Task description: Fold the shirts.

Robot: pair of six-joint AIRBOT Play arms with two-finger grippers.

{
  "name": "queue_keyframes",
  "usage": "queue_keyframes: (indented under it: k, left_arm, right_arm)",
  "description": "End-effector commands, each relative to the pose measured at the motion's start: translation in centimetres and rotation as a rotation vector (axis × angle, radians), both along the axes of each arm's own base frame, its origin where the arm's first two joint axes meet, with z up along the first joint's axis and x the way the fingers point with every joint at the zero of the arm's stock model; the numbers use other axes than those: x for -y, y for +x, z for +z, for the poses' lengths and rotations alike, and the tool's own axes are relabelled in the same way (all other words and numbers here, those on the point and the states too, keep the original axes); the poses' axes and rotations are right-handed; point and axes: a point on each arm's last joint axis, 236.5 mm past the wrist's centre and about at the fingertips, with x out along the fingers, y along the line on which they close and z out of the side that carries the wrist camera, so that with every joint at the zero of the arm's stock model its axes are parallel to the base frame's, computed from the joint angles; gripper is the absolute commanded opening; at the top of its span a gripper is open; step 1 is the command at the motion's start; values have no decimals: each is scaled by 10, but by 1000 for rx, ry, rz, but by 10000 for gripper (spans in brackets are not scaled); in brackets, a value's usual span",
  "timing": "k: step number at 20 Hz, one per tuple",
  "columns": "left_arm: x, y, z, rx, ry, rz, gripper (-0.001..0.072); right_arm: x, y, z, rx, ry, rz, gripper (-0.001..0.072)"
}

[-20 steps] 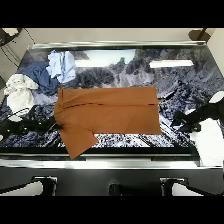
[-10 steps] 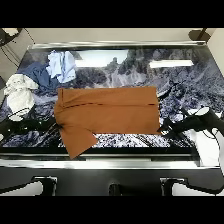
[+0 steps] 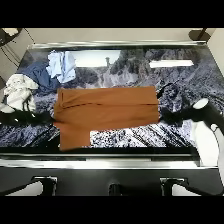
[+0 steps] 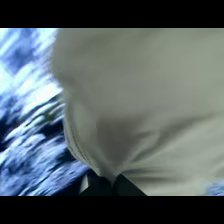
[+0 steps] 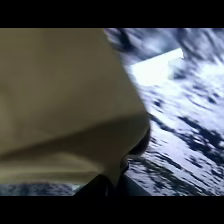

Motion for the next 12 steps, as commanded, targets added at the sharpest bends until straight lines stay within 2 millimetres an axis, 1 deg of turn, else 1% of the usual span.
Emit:
queue_keyframes:
  k: [1,2,3,4,5,6,7,8,9,11,12]
  left_arm:
    - [-14,52,166,396,152,-22,24]
    - [-11,61,239,572,203,-19,24]
    - [-4,59,321,758,235,6,24]
    - [5,44,395,928,255,30,25]
    - [15,16,469,1108,276,49,26]
    - [24,-18,525,1257,309,53,25]
    - [33,-53,567,1374,333,57,26]
    - [42,-87,594,1457,339,65,26]
    - [50,-116,607,1504,333,74,26]
    - [59,-152,612,1538,307,94,26]
    - [62,-164,612,1546,299,98,26]
  right_arm:
    - [15,53,150,463,-177,118,42]
    - [20,64,221,656,-255,118,42]
    - [27,63,305,866,-345,84,42]
    - [31,47,380,1049,-428,46,43]
    - [33,17,454,1225,-522,2,42]
    - [34,-18,509,1359,-592,-43,42]
    - [32,-58,551,1464,-639,-95,42]
    - [30,-91,575,1523,-664,-135,42]
    - [28,-121,588,1560,-669,-171,42]
    - [26,-159,592,1565,-675,-215,42]
    - [27,-172,592,1562,-686,-231,42]
